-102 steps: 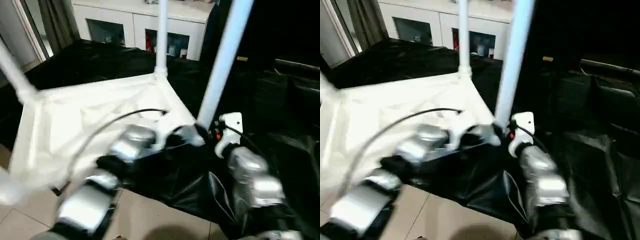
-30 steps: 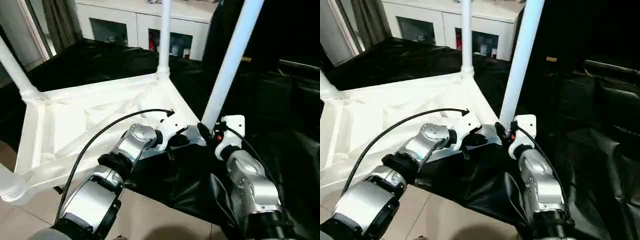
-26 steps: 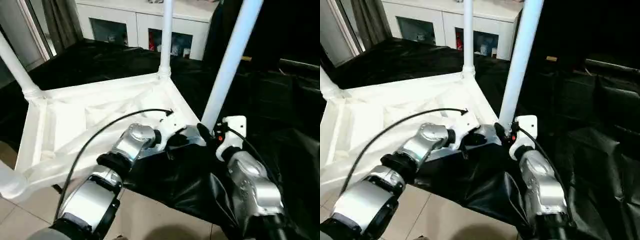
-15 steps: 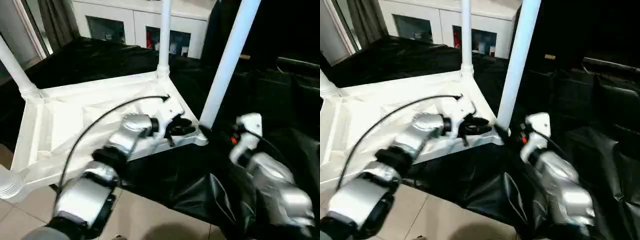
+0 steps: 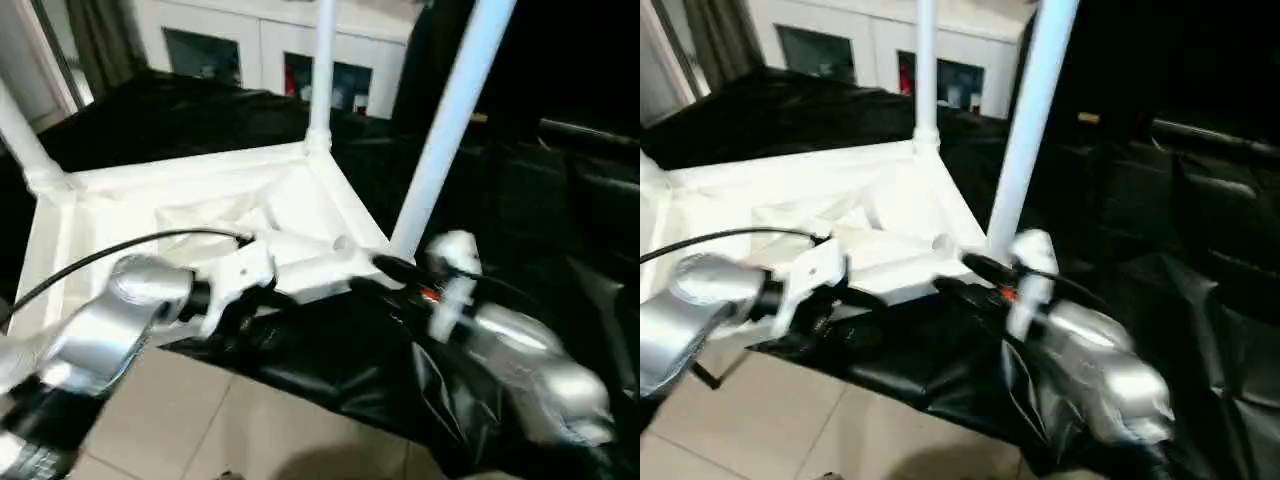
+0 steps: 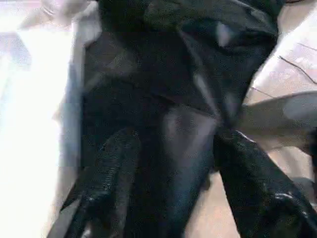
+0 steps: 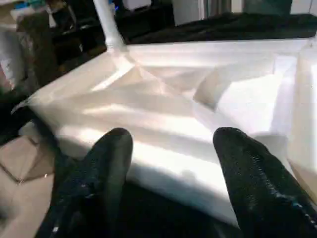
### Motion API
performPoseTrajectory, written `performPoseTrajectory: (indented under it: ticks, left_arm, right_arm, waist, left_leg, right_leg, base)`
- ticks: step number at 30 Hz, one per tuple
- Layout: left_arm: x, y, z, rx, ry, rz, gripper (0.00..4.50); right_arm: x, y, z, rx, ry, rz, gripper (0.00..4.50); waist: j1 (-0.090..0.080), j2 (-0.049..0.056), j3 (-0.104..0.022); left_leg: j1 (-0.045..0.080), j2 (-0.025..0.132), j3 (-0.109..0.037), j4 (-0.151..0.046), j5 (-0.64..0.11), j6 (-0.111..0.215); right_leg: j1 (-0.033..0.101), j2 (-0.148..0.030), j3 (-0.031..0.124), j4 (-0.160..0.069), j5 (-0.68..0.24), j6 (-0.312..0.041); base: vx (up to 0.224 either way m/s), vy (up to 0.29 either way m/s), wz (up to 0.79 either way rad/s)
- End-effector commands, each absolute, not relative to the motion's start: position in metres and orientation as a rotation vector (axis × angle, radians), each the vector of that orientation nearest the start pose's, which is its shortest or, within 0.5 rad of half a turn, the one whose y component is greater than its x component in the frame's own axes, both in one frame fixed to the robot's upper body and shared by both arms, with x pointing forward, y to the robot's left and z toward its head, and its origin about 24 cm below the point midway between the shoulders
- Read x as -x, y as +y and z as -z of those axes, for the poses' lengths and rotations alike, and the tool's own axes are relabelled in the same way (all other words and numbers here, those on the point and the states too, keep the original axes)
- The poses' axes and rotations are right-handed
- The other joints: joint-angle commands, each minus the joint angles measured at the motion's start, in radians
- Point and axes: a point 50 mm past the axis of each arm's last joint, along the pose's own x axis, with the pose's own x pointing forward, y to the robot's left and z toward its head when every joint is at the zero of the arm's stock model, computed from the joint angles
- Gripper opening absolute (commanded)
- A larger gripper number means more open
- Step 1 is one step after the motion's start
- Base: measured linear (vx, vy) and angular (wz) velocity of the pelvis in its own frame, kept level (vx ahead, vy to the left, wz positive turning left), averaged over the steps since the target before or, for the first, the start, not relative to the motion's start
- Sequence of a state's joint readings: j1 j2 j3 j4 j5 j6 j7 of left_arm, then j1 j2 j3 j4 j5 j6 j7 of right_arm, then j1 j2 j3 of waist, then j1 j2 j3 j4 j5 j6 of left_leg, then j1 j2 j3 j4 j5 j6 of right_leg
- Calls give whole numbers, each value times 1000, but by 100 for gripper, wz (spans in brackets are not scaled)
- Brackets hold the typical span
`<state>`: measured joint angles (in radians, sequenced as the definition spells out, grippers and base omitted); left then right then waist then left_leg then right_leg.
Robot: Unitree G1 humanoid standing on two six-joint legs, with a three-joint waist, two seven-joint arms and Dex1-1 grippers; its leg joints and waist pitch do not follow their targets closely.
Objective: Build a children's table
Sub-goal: Rotate leg to tighten
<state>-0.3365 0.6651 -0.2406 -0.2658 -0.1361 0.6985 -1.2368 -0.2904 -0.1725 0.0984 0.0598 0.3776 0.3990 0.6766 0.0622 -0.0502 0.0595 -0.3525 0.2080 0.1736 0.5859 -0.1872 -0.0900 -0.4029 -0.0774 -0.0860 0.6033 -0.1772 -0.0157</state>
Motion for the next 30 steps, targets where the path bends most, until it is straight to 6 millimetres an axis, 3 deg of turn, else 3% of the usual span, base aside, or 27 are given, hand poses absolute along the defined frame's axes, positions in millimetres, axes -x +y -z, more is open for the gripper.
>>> performPoseTrajectory:
  ticks: [1,2,3,4,5,6,10,11,12,13,14,18,24,29,30]
  left_arm:
    - [-244,157,-114,-422,567,1315,305]
    - [-242,161,-110,-443,597,1276,312]
    - [-242,162,-109,-449,605,1261,319]
    - [-242,165,-107,-463,621,1231,333]
    - [-241,169,-104,-491,646,1191,347]
    - [-240,173,-102,-512,670,1160,355]
    - [-237,181,-99,-531,723,1076,359]
    - [-237,181,-99,-532,725,1069,384]
    - [-237,184,-99,-536,736,1037,395]
    - [-236,185,-98,-538,744,1022,399]
    - [-236,188,-98,-541,753,1002,396]
    - [-237,200,-97,-593,773,906,447]
    - [-239,202,-110,-556,725,879,450]
    - [-242,207,-117,-560,697,852,450]
    - [-242,209,-118,-570,699,848,450]
  right_arm:
    - [-296,-96,-71,-210,159,-855,261]
    - [-304,-87,-71,-226,156,-821,247]
    - [-306,-86,-71,-234,155,-814,239]
    - [-309,-82,-71,-251,153,-798,229]
    - [-314,-78,-70,-269,153,-771,218]
    - [-319,-73,-68,-274,158,-736,209]
    - [-335,-66,-63,-343,168,-606,202]
    - [-336,-66,-63,-350,169,-596,174]
    - [-341,-68,-61,-388,173,-536,166]
    - [-345,-71,-60,-408,173,-493,164]
    - [-349,-74,-59,-438,171,-443,160]
    - [-362,-95,-56,-538,160,-211,112]
    - [-372,-130,-55,-579,112,8,70]
    - [-377,-156,-58,-585,78,109,22]
    - [-378,-169,-59,-575,66,157,10]
  waist:
    - [-10,-7,-50]
    - [-6,3,-50]
    - [-10,3,-48]
    - [-8,-5,-51]
    - [-8,-2,-51]
    - [-9,-6,-53]
    - [-8,-10,-57]
    - [-8,-7,-57]
    - [-8,-12,-58]
    - [-7,-11,-60]
    - [-7,-18,-61]
    - [-5,-18,-62]
    - [0,-26,-59]
    - [5,-26,-60]
    - [8,-24,-61]
  left_leg:
    - [10,29,-7,-85,-288,-24]
    - [10,27,-10,-86,-284,-28]
    - [8,26,-10,-87,-284,-33]
    - [12,27,-9,-85,-287,-36]
    - [13,27,-9,-86,-282,-41]
    - [8,26,-11,-86,-271,-47]
    - [9,24,-9,-85,-252,-61]
    - [12,25,-8,-84,-240,-64]
    - [9,24,-7,-83,-231,-63]
    - [9,24,-6,-83,-228,-64]
    - [8,23,-5,-81,-215,-64]
    - [8,21,-3,-79,-200,-63]
    - [13,19,0,-75,-237,-63]
    - [11,18,0,-72,-249,-59]
    - [9,18,0,-72,-242,-58]
  right_leg:
    - [30,-65,53,-83,-432,-141]
    - [31,-67,55,-79,-430,-137]
    - [30,-66,57,-81,-429,-131]
    - [28,-66,57,-80,-422,-129]
    - [28,-64,58,-76,-401,-128]
    - [31,-63,58,-69,-375,-131]
    - [34,-61,59,-59,-307,-146]
    - [31,-59,60,-56,-269,-152]
    - [34,-58,60,-52,-246,-156]
    - [36,-60,60,-50,-238,-157]
    - [38,-59,59,-49,-228,-153]
    - [38,-58,60,-45,-215,-143]
    - [31,-56,58,-50,-256,-138]
    - [31,-55,57,-49,-272,-137]
    - [32,-55,57,-48,-267,-136]
  base:
    - [0,0,0]
    - [0,0,0]
    - [0,0,0]
    - [0,0,0]
    - [0,0,0]
    - [0,0,0]
    - [0,0,0]
    - [0,0,0]
    - [0,0,0]
    - [0,0,0]
    - [0,0,0]
    - [0,0,0]
    - [0,0,0]
    - [0,0,0]
    - [0,0,0]
